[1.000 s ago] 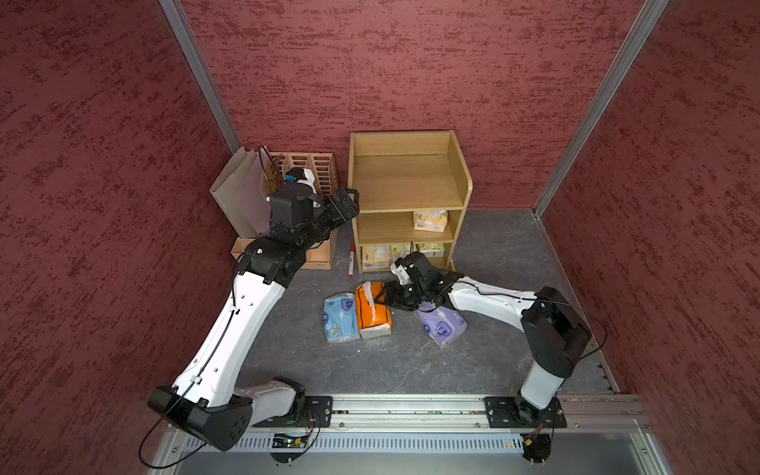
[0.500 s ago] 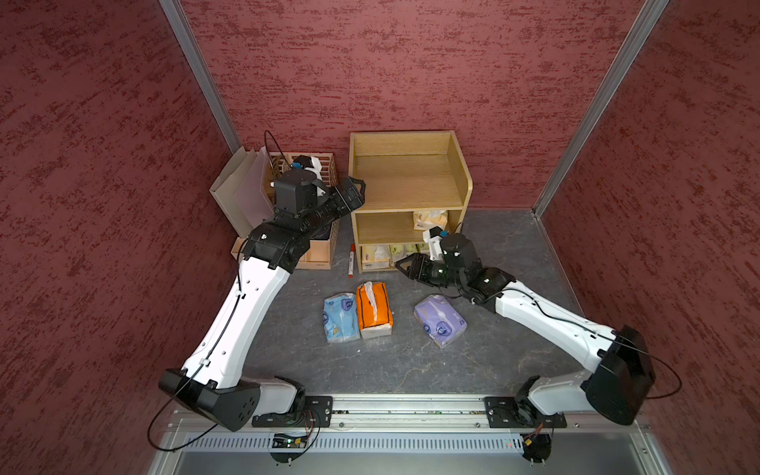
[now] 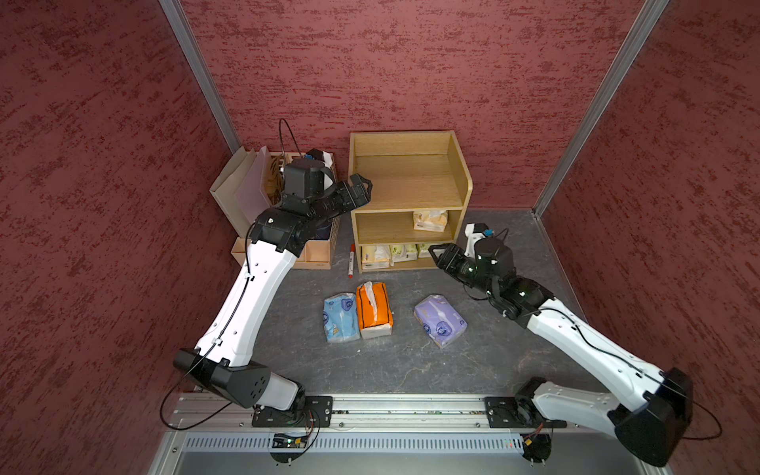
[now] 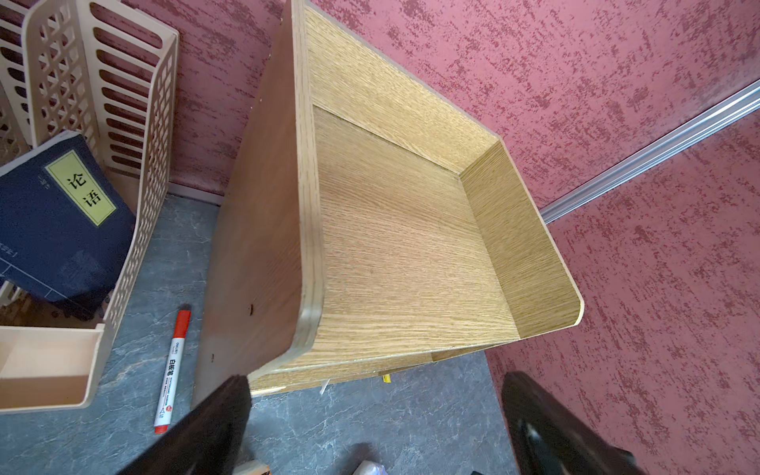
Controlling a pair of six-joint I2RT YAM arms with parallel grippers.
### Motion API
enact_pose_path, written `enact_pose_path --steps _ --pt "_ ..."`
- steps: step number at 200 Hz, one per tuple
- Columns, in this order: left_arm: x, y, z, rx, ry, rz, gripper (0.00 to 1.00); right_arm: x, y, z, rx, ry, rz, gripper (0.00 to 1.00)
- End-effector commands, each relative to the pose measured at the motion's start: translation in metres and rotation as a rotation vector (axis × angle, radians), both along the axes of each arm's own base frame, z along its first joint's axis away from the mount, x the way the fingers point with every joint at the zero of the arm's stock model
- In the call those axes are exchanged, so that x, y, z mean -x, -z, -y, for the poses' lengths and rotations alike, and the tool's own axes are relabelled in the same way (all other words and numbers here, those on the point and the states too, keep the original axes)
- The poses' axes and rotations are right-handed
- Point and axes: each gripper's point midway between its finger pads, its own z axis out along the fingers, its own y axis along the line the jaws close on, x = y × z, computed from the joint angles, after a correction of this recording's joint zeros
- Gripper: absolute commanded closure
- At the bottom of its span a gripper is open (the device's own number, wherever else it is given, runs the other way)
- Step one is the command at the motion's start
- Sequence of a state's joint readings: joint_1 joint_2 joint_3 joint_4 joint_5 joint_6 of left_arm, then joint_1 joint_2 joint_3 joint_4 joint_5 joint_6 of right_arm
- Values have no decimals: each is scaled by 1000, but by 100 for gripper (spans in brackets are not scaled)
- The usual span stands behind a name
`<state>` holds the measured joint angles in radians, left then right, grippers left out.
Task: Remove the tissue boxes from the shelf
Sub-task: Pick up a box of tissues from the shelf.
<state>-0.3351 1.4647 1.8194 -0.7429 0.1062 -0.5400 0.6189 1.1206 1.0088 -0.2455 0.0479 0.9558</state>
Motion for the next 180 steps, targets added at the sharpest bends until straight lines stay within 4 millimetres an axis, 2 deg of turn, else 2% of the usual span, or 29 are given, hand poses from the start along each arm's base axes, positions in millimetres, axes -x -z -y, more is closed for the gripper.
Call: enact_pose_path --steps 1,16,29,68,90,113,149,180 --pt "1 -5 -2 -22 9 13 0 1 -13 52 22 237 56 48" --pt "1 -7 0 -21 19 13 0 3 -18 63 20 279 81 48" --pt "0 -11 -1 -22 19 19 0 0 -13 62 8 269 64 48" --pt "-6 -22 7 -7 43 30 0 -26 -16 10 -142 60 90 46" --pt "-10 -24 12 -11 66 30 0 -40 -20 -3 -162 41 99 45" --pt "-15 -22 11 -40 62 28 0 -54 -19 -3 -169 82 114 46" --pt "-20 -18 7 -80 53 35 0 -74 4 0 -246 169 74 46" --pt "-27 -19 -3 -97 30 46 0 -94 12 -12 -324 162 49 46"
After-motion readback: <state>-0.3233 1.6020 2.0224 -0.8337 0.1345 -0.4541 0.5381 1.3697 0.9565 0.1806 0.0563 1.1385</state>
